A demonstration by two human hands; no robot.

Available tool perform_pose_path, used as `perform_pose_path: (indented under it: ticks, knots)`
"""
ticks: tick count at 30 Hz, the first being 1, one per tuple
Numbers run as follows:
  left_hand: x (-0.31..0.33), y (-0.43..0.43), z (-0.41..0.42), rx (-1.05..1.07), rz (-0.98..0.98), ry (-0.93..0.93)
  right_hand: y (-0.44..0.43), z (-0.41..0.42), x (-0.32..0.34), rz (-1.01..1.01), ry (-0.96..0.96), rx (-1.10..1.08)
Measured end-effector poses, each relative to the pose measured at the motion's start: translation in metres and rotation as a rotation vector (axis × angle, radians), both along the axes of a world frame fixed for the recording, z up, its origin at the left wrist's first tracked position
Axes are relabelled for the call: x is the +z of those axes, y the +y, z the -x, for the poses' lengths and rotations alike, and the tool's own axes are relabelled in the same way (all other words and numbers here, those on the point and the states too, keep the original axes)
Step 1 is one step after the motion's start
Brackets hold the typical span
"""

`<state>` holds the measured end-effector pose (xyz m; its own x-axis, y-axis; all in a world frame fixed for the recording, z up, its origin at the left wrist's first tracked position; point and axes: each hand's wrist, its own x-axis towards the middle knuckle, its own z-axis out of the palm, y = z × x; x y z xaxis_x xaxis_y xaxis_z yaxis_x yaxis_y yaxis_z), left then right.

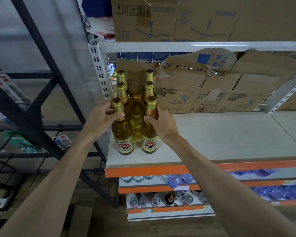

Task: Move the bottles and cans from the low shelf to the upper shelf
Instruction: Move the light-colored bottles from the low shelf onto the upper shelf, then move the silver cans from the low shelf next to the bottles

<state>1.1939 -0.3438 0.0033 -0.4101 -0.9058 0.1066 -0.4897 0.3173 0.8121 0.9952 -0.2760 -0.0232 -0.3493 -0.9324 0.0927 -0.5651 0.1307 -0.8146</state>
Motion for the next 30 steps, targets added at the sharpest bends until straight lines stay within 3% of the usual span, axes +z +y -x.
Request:
perform_pose_path:
  ticks: [8, 13, 16, 18, 22, 25, 30]
  knots:
    - [0.005, 0.022, 0.000, 0.038, -0.068, 0.038, 0.021, 0.009, 0.013, 0.012, 0.063, 0.011]
    - [0.017, 0.081, 0.013, 0.395, 0.271, 0.022, 0.068, 0.033, 0.022, 0.022, 0.298, 0.020]
    - [0.035, 0.132, 0.048, 0.270, 0.546, -0.045, 0.111, 0.053, 0.027, 0.008, 0.417, 0.029]
    - [0.038, 0.164, 0.078, 0.112, 0.621, -0.152, 0.143, 0.070, 0.029, 0.003, 0.483, 0.033]
    - [0.011, 0.241, 0.139, -0.106, 0.512, -0.396, 0.231, 0.114, 0.018, -0.066, 0.622, 0.038]
    - [-0.024, 0.300, 0.168, -0.157, 0.333, -0.555, 0.308, 0.148, -0.001, -0.149, 0.641, 0.029]
    - [-0.065, 0.374, 0.184, -0.204, 0.226, -0.611, 0.388, 0.179, -0.031, -0.244, 0.665, 0.010]
